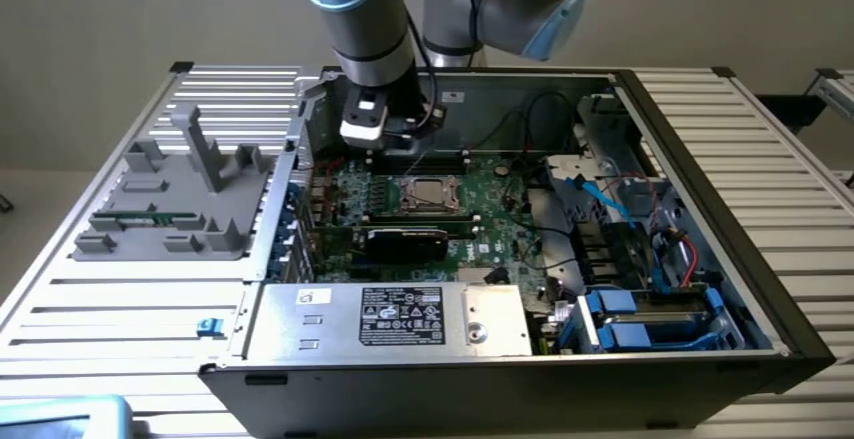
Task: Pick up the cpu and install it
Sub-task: 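Install the first cpu locking lever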
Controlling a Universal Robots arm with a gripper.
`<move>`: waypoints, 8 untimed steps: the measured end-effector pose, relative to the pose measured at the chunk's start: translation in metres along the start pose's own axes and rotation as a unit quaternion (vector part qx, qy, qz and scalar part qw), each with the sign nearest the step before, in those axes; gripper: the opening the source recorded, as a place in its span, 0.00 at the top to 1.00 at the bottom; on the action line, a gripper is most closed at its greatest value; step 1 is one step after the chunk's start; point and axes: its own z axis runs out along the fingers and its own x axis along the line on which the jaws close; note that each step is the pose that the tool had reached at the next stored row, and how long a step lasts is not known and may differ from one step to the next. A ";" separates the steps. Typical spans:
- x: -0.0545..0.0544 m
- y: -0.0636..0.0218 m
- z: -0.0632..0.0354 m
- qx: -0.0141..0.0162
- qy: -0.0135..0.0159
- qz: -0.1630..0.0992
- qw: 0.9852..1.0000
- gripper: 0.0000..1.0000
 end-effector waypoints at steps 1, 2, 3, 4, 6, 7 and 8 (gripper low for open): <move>0.000 0.0005 0.0012 0.000 0.002 0.005 1.000 0.89; 0.000 0.0011 0.0026 0.000 0.005 0.010 1.000 0.89; 0.000 0.0017 0.0038 0.000 0.007 0.014 1.000 0.89; 0.000 0.0022 0.0050 -0.001 0.009 0.018 1.000 0.89; -0.001 0.0032 0.0066 0.000 0.011 0.020 1.000 0.89; -0.002 0.0036 0.0066 0.001 0.013 0.019 1.000 0.89; -0.003 0.0038 0.0066 0.001 0.013 0.019 1.000 0.89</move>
